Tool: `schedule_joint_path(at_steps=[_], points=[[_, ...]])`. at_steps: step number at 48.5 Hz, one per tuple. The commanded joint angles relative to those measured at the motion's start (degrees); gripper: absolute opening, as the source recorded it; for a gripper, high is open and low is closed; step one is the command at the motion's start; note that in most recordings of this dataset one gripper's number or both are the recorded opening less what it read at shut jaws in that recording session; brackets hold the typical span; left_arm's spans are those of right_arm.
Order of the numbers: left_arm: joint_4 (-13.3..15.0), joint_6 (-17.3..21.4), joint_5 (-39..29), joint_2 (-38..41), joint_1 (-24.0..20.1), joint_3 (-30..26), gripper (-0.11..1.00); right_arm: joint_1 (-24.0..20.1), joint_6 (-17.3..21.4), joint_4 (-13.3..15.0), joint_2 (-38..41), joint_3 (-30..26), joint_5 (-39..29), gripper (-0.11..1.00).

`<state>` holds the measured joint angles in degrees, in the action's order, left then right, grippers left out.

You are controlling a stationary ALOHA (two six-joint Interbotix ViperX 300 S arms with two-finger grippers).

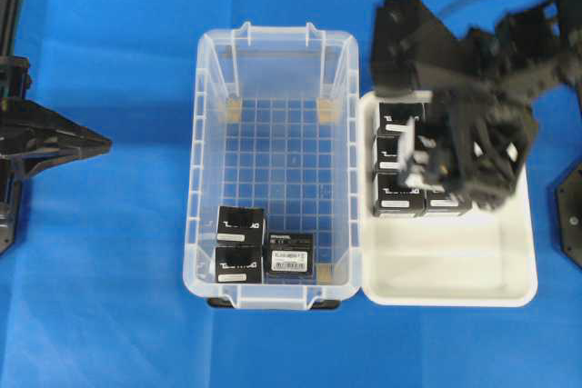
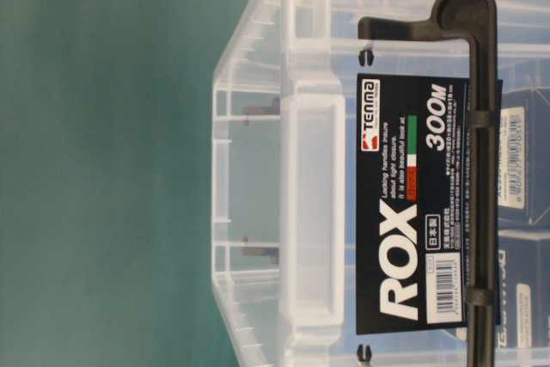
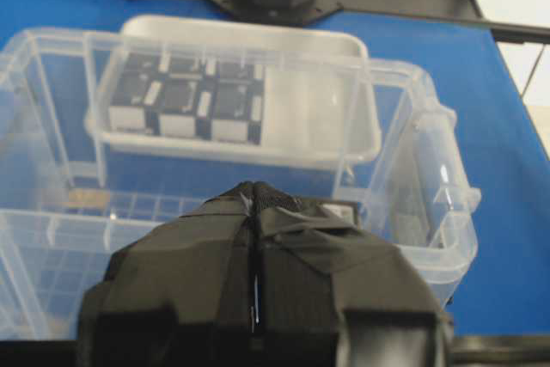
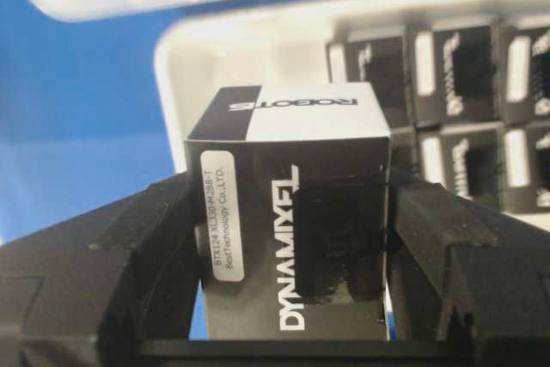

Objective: Pick the box from inside the plastic case
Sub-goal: 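Carry the box right and lower it into the white tray, then open the right gripper to release the box in the tray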

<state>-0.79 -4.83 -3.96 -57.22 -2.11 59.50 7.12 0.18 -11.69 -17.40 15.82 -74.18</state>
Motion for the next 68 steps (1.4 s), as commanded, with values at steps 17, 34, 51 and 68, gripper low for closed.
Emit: schedule_joint_path(at_steps=[17,34,51,68], points=[[-0.1,-0.4,0.2,1.0,-0.6,-1.2,-0.07,-7.8,-0.2,-0.6,-1.3,21.3,20.1,0.62],[-0.1,-0.4,0.3,1.1,-0.7,-1.2,-0.07,-11.4,-0.6,-0.3,8.8,24.4,34.2,0.62],[-0.1,-1.8,0.2,1.1,-0.7,-1.2,-0.07,-11.4,0.2,3.7,13.9,25.2,37.1,0.62],[-0.1,-2.8,0.2,1.1,-0.7,-1.2,-0.07,-11.0,0.4,4.2,14.0,25.8,38.9,0.62]])
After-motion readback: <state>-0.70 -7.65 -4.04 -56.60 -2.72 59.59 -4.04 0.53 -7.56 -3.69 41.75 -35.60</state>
